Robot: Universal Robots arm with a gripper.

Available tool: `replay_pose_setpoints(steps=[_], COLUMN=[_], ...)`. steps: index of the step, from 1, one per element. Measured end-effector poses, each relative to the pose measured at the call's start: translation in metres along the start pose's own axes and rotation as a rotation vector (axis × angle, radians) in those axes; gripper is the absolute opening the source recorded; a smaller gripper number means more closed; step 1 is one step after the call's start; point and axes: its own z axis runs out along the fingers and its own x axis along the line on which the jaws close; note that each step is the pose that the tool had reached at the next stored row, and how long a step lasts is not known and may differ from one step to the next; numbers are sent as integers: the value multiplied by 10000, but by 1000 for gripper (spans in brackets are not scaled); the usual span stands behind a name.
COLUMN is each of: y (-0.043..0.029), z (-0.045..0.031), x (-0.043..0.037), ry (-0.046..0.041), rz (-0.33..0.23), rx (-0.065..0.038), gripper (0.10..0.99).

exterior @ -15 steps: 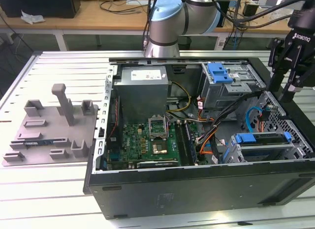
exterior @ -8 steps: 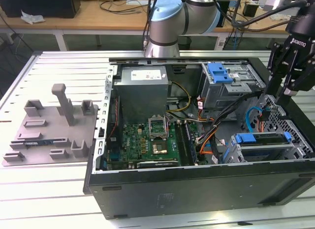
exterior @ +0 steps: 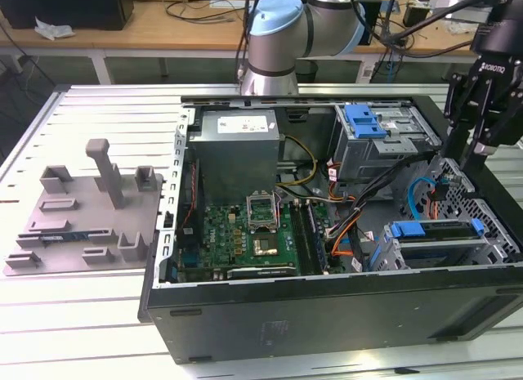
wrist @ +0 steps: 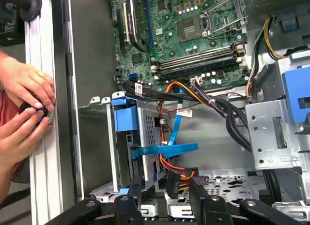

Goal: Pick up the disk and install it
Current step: 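Insert the first disk wire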

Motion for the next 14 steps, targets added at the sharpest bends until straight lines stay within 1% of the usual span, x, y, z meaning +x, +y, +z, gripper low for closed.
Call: replay_pose_setpoints(steps=[2, 4, 7, 8, 9, 10, 14], y=[2, 2, 2, 1, 1, 1, 2], z=[2, 15, 36, 43, 49, 55, 88], x=[-22, -45, -57, -61, -64, -69, -123], ry=[7, 31, 263, 407, 507, 576, 685], rz=[65, 207, 277, 303, 321, 333, 373], rx=[48, 212, 235, 250, 261, 269, 271], gripper=[514, 514, 514, 514, 514, 514, 514])
